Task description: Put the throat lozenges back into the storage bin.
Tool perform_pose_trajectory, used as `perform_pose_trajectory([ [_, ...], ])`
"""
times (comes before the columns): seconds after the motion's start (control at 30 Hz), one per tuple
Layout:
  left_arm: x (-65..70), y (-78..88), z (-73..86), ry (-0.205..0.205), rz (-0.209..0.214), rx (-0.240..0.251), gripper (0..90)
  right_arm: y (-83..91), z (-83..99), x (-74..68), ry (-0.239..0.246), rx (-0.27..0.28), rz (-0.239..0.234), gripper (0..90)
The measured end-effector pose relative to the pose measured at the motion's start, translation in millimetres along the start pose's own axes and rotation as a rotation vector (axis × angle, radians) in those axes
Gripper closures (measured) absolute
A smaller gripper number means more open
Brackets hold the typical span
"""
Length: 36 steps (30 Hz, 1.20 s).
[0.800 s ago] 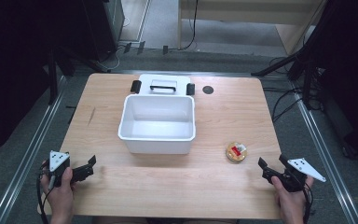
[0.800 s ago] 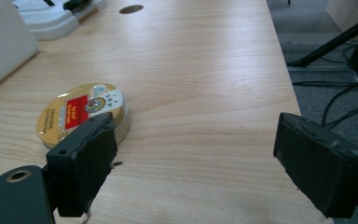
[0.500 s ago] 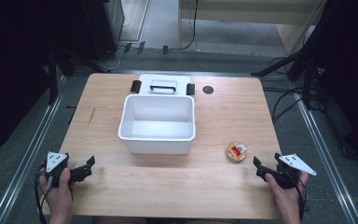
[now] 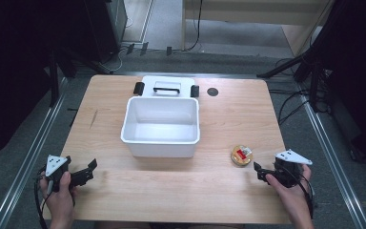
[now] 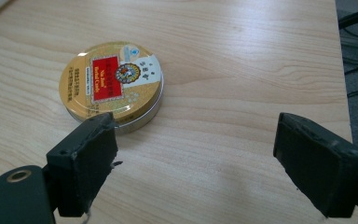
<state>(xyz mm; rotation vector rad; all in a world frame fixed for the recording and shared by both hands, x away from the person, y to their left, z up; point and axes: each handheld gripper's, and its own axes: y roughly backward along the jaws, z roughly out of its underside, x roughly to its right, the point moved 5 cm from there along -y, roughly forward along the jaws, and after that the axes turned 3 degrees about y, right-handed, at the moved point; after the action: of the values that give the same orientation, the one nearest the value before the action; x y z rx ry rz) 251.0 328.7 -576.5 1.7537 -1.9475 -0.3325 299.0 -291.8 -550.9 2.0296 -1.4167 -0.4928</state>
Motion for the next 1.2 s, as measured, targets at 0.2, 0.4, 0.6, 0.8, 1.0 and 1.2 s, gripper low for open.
perform_pose_trajectory([
  [0.2,-2.3,0.9,-0.6,0.022,0.006,0.017,0.0,-0.7,-11.9,-3.8,0.043,-0.084,0.001,13.6],
  [0.4,-2.6,1.2,-1.0,0.025,0.004,0.026,0.0,-5.7,-24.9,-9.0,0.1,-0.203,0.002,13.6],
  [0.6,-2.7,0.9,-1.4,0.029,0.002,0.028,0.0,-11.0,-34.5,-11.8,0.141,-0.295,-0.007,13.6],
  [0.8,-1.7,0.7,-1.7,0.02,0.007,0.033,0.0,-17.3,-39.7,-17.1,0.181,-0.39,-0.026,13.6],
  [1.0,-0.8,0.7,-1.8,0.011,0.003,0.038,0.0,-24.5,-44.4,-21.2,0.216,-0.5,-0.029,12.1],
  [1.2,3.2,0.5,-2.2,-0.03,-0.037,0.053,0.0,-25.9,-50.9,-20.1,0.225,-0.548,-0.035,10.6],
])
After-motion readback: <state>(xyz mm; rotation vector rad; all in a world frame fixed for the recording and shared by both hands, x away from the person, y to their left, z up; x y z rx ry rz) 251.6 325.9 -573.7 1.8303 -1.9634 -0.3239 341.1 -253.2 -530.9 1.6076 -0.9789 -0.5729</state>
